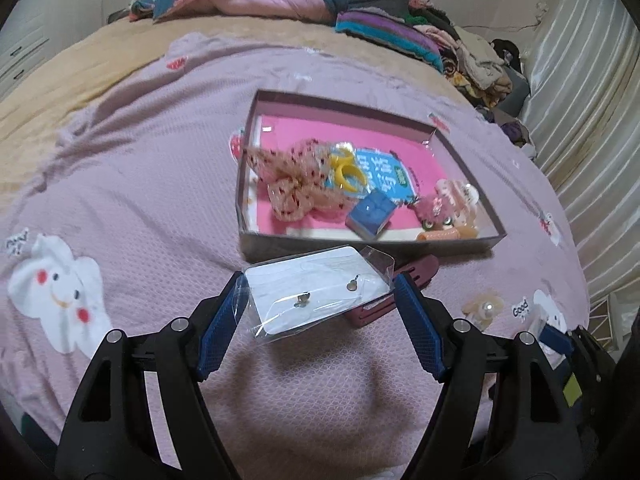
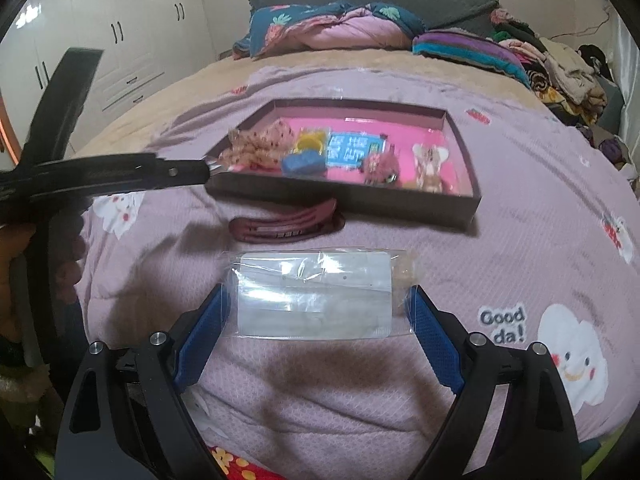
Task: Organize jewelry
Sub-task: 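Carry the earring card and clear bag over the grey box with both tools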
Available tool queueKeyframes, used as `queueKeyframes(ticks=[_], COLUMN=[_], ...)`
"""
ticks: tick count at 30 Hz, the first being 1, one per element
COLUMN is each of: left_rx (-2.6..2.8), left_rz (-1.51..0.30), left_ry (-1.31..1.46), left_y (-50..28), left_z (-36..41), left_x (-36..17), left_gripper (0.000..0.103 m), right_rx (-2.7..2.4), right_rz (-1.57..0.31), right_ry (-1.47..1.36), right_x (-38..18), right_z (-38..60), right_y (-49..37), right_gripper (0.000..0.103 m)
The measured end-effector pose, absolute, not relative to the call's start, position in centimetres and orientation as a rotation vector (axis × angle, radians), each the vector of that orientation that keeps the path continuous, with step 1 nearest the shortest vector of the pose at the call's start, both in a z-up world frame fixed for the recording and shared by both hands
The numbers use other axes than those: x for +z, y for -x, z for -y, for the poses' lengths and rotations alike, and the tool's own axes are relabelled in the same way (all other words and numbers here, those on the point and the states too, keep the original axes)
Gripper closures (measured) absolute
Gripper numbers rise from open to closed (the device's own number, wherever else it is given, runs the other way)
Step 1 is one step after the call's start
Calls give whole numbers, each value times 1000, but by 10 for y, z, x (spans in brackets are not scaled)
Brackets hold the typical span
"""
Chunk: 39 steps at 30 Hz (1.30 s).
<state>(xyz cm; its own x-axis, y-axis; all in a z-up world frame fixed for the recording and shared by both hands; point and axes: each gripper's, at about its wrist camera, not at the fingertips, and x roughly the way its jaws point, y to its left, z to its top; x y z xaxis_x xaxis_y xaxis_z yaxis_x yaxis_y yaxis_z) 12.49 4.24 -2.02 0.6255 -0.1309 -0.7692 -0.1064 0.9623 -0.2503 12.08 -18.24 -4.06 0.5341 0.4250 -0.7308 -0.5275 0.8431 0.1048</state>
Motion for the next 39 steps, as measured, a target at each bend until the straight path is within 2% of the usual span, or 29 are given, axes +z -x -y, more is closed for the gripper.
queueKeyframes(ticks=[23,39], left_rx=[-2,-38], left_rz=[-817,-799], left_ry=[314,291], left_y=[-152,-190], left_z=[-69,-52], left_x=[24,36], left_gripper=[36,36], right_rx=[502,447], right_rz=[-718,-647], right_ry=[90,98], right_x=[17,45], right_z=[194,202], right_y=[-176,-205], right_gripper=[15,15])
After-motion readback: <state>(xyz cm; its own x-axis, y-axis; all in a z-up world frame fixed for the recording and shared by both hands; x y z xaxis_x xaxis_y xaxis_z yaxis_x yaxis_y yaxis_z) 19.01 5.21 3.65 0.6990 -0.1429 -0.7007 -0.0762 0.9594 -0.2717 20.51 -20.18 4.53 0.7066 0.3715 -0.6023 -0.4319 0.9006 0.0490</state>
